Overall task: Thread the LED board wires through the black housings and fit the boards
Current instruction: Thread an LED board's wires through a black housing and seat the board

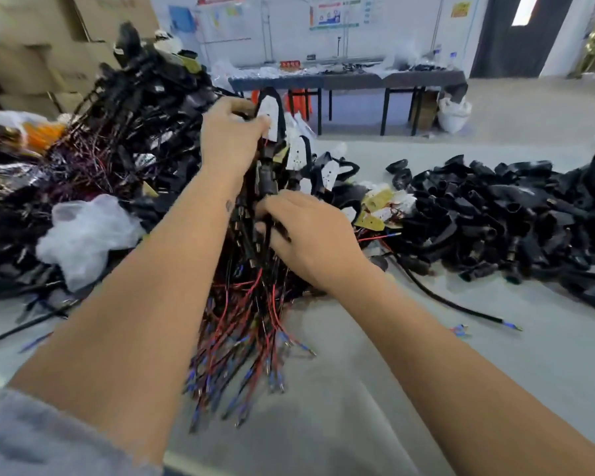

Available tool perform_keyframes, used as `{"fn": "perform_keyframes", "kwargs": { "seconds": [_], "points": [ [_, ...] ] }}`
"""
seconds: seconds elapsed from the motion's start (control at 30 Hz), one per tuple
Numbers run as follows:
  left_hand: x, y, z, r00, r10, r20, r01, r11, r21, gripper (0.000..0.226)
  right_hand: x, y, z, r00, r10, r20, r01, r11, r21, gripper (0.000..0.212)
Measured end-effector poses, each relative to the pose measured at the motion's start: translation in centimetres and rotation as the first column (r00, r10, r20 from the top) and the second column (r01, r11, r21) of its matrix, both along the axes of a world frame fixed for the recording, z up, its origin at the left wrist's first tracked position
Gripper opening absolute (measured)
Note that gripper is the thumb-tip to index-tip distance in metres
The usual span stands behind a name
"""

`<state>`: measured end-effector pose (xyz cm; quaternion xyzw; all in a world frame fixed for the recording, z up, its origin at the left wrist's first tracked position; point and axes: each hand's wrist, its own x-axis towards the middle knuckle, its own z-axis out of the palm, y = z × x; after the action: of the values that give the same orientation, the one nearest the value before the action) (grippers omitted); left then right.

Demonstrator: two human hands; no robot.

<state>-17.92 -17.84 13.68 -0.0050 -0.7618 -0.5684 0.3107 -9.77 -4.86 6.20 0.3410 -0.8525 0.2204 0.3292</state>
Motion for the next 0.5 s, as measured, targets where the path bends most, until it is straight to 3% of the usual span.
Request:
{"fn": "perform_keyframes", "kwargs": {
  "seconds": [0.1, 0.2, 0.27, 0.33, 0.5],
  "points": [
    [-2.1, -0.5, 1.4, 0.995, 0.091, -0.046, -0.095, 0.991, -0.097, 0.020, -2.7, -1.2, 1.4, 0.985, -0.006, 0.175, 0.010, 1.000, -0.023, 0.043],
    [-3.6, -0.8, -0.3, 0.985, 0.173, 0.027, -0.154, 0.932, -0.327, 0.023, -4.1, -0.7, 0.9, 0.958, -0.086, 0.273, 0.065, 0.994, 0.084, 0.065],
    [-4.1, -1.0, -2.1, 0.970, 0.228, 0.089, -0.160, 0.865, -0.475, 0.030, -4.1, 0.3, -0.1, 0.959, -0.099, 0.266, 0.069, 0.990, 0.123, 0.062],
    [-4.1, -1.0, -3.1, 0.951, 0.296, 0.092, -0.205, 0.823, -0.529, 0.037, -3.7, 1.5, -1.0, 0.957, -0.096, 0.272, 0.070, 0.992, 0.105, 0.053],
    [-3.1, 0.9, -2.4, 0.886, 0.450, -0.113, -0.428, 0.701, -0.570, 0.046, -2.1, 4.8, -3.1, 0.953, -0.133, 0.271, 0.128, 0.991, 0.037, 0.033]
  ]
}}
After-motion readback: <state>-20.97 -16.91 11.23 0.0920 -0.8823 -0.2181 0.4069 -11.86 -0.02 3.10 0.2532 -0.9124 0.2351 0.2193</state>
